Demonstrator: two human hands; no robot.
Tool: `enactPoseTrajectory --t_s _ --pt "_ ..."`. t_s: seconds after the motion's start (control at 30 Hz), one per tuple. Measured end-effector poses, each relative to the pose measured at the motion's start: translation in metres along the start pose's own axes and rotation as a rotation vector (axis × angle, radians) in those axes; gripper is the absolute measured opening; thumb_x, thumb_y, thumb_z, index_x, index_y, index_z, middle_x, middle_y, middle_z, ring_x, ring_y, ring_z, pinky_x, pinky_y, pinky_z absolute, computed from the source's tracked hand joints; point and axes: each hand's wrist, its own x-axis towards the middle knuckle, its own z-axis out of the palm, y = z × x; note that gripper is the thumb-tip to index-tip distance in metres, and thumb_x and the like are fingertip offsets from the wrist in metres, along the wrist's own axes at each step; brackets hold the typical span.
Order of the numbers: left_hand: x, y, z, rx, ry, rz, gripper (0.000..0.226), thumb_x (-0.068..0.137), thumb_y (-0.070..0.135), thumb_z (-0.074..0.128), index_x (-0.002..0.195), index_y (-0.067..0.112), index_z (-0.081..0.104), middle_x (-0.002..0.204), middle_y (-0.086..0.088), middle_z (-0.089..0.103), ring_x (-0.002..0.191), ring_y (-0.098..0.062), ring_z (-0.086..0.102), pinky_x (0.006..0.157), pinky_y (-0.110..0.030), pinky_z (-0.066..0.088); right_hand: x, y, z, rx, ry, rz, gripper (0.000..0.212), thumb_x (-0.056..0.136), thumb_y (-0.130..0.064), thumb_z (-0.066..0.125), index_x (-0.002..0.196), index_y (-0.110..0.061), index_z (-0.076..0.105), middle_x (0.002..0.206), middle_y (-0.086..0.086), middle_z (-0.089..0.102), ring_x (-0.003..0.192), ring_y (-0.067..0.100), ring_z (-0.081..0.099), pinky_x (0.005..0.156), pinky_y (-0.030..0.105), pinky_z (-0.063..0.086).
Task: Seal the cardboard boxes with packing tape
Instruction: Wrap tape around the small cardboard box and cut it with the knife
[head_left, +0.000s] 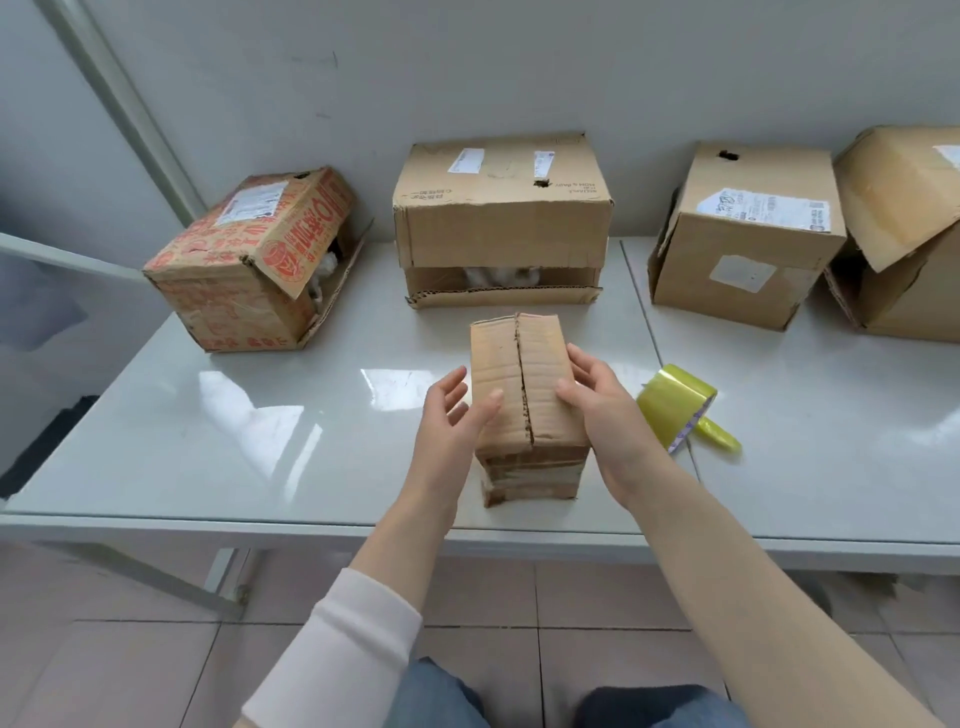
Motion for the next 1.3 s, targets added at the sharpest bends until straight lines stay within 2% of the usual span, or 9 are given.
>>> enactPoseTrajectory --t_s 0.1,0.23,0.43,0.77,0.9,1.0,1.17,1.23,1.3 --pt "0.006 0.006 0.003 0.046 -0.065 -0.033 0.061 0.088 0.024 0.066 0.14 0.025 0.035 0.134 -0.001 0.053 0.116 -0.016 0.057 0.091 -0.031 0.051 0.016 -0.009 -0.001 -0.051 0.003 0.05 0.047 0.092 -0.01 0.049 0.138 -0.015 0.036 0.133 0.003 0.051 0.111 0.016 0.053 0.078 0.025 0.048" --pt "0.007 0.007 0.004 0.023 -0.103 -0.047 0.057 0.091 0.018 0.061 0.14 0.026 0.034 0.13 -0.001 0.056 0.116 -0.017 0.058 0.084 -0.026 0.052 0.044 -0.017 0.001 -0.176 0.0 0.063 0.065 0.094 -0.035 0.05 0.148 -0.02 0.017 0.15 0.002 0.031 0.13 0.019 0.04 0.106 0.036 0.037" --pt "0.01 0.008 0.006 0.019 -0.089 -0.056 0.052 0.09 0.014 0.061 0.133 0.03 0.036 0.128 0.002 0.056 0.113 -0.016 0.058 0.078 -0.023 0.052 0.053 -0.013 0.005 -0.229 0.013 -0.027 0.044 0.096 -0.024 0.049 0.137 -0.015 0.036 0.129 0.006 0.051 0.111 0.018 0.053 0.084 0.028 0.05" --pt "0.011 0.009 0.008 0.007 -0.06 -0.089 0.052 0.09 0.01 0.06 0.134 0.028 0.037 0.126 0.0 0.058 0.11 -0.018 0.06 0.073 -0.023 0.051 0.058 -0.01 0.005 -0.262 0.014 -0.012 0.044 0.095 -0.023 0.051 0.135 -0.014 0.036 0.126 0.007 0.053 0.111 0.021 0.055 0.094 0.038 0.049" --pt "0.01 0.014 0.006 0.096 -0.078 -0.111 0.06 0.09 0.018 0.063 0.14 0.028 0.032 0.132 -0.001 0.053 0.113 -0.017 0.058 0.08 -0.025 0.051 0.056 -0.016 0.005 -0.308 -0.025 -0.014 0.046 0.095 -0.029 0.05 0.137 -0.013 0.036 0.131 0.006 0.051 0.112 0.02 0.053 0.093 0.035 0.047" --pt "0.006 0.026 0.008 0.187 -0.045 -0.108 0.078 0.088 0.025 0.066 0.149 0.03 0.017 0.151 -0.001 0.03 0.126 -0.013 0.042 0.1 -0.026 0.037 0.049 -0.026 -0.012 -0.353 0.017 -0.047 0.06 0.094 -0.04 0.049 0.144 -0.012 0.03 0.146 0.003 0.038 0.13 0.02 0.041 0.107 0.039 0.037" --pt "-0.007 0.058 0.04 0.492 0.172 0.362 0.056 0.089 0.013 0.06 0.139 0.023 0.038 0.143 0.006 0.037 0.136 -0.009 0.029 0.106 -0.021 0.021 0.019 -0.035 -0.093 -0.323 0.41 -0.303 0.032 0.094 -0.025 0.052 0.124 -0.014 0.053 0.116 -0.002 0.058 0.102 0.014 0.056 0.092 0.032 0.047" --pt "-0.015 0.063 0.071 0.631 0.13 0.615 0.041 0.09 0.011 0.058 0.129 0.018 0.05 0.134 0.005 0.046 0.132 -0.008 0.036 0.106 -0.011 0.018 0.014 -0.015 -0.128 -0.534 0.525 -0.204 0.029 0.093 -0.026 0.055 0.119 -0.014 0.059 0.117 0.002 0.061 0.1 0.015 0.054 0.089 0.032 0.045" --pt "-0.017 0.058 0.107 0.715 -0.018 0.67 0.033 0.093 0.013 0.055 0.126 0.014 0.054 0.134 0.002 0.048 0.131 -0.011 0.037 0.101 -0.007 0.017 0.019 0.014 -0.149 -0.748 0.48 -0.049 0.035 0.089 -0.034 0.058 0.118 -0.014 0.062 0.121 0.007 0.061 0.111 0.024 0.052 0.096 0.036 0.042"
